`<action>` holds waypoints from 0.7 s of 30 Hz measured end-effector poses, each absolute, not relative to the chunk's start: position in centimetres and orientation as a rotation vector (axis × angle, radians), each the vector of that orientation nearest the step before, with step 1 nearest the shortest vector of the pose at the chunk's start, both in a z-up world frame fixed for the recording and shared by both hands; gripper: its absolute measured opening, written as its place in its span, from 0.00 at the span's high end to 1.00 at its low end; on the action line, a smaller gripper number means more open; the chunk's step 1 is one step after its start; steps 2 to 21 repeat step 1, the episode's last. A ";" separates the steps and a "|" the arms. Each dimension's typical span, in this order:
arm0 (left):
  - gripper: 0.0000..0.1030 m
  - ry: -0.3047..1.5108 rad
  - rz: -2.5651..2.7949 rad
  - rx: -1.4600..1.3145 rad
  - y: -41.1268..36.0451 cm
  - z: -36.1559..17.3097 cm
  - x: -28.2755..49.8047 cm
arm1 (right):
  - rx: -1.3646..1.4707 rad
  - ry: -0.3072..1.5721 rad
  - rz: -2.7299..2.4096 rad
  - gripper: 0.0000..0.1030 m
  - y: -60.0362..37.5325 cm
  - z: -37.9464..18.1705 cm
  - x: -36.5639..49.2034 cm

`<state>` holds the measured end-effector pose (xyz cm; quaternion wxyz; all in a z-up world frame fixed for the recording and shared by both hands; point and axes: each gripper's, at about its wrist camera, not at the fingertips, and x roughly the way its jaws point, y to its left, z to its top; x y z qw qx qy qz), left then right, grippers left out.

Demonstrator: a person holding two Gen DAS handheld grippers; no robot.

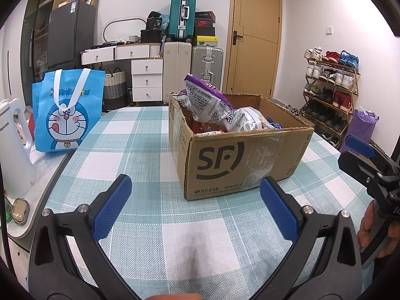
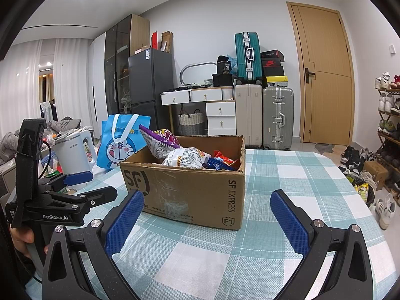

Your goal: Organize snacks

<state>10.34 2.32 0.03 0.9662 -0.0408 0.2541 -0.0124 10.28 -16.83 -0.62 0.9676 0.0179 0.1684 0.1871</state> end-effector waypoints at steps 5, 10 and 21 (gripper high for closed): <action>0.01 0.513 -0.025 -0.082 2.3 0.0 10.3 | 0.036 0.341 0.378 0.00 -16.8 -0.6 10.2; 0.01 0.513 -0.025 -0.082 2.3 0.0 10.3 | 0.036 0.341 0.378 0.00 -16.8 -0.6 10.2; 0.01 0.513 -0.025 -0.082 2.3 0.0 10.3 | 0.036 0.341 0.378 0.00 -16.8 -0.6 10.2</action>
